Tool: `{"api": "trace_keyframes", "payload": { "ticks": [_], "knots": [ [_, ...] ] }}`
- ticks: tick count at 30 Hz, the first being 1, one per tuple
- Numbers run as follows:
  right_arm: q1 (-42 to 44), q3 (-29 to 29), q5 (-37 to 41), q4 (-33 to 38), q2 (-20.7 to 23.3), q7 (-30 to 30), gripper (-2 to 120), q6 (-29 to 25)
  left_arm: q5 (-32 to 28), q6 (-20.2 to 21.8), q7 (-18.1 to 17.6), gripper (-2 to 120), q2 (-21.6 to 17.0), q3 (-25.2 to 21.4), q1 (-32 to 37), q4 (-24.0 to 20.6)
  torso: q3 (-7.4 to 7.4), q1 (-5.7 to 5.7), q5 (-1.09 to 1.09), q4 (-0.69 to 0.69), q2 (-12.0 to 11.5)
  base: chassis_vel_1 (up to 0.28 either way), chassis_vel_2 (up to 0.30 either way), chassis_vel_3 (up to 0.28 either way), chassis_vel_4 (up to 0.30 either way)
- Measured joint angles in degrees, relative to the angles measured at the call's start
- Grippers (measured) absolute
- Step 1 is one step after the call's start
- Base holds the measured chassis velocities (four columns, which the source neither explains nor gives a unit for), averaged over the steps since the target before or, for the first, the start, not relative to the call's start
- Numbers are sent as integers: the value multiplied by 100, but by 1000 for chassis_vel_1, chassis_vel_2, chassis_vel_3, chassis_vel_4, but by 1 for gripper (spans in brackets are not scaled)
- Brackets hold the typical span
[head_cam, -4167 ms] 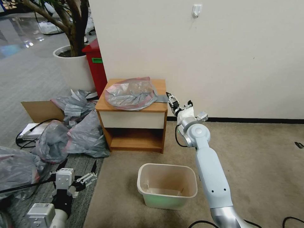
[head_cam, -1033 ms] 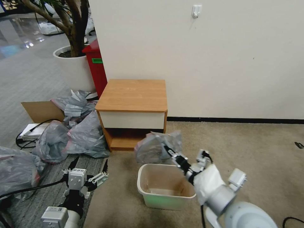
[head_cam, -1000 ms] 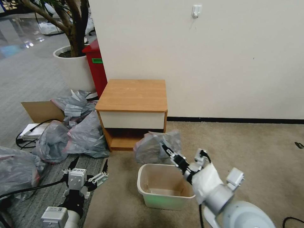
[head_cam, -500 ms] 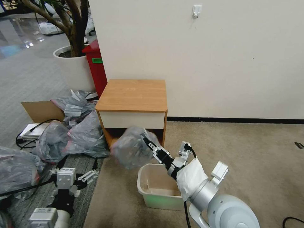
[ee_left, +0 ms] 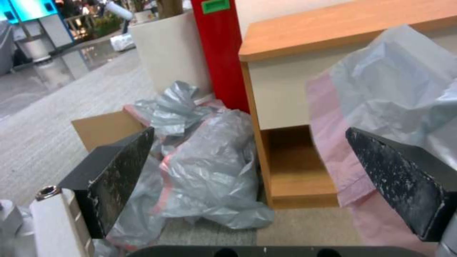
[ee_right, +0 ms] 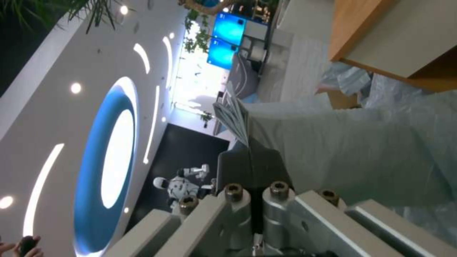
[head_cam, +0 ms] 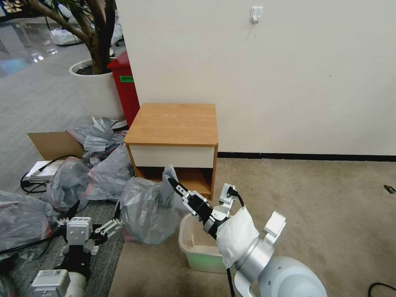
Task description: Pick up the garbage bag from the table and place it over the trash can.
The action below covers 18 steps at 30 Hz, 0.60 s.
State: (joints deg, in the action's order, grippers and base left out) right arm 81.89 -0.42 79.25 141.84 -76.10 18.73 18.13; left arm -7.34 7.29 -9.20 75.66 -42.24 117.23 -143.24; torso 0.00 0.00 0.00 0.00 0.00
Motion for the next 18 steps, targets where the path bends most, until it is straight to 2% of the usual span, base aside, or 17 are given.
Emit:
{"api": "trace_keyframes", "payload": {
  "ticks": [5,9,18],
  "knots": [
    [134,9,-85,-108,58,21,0,10,16,0,0,100,7,19,5,0,0,0,0,0,0,0,0,0,0],
    [320,261,-154,-157,217,120,0,44,18,0,0,100,12,29,-2,0,0,0,1,0,0,0,0,0,0],
    [646,1305,350,-17,575,637,0,351,23,20,10,100,47,125,-58,0,0,0,1,0,0,0,0,0,0]
  ]
}}
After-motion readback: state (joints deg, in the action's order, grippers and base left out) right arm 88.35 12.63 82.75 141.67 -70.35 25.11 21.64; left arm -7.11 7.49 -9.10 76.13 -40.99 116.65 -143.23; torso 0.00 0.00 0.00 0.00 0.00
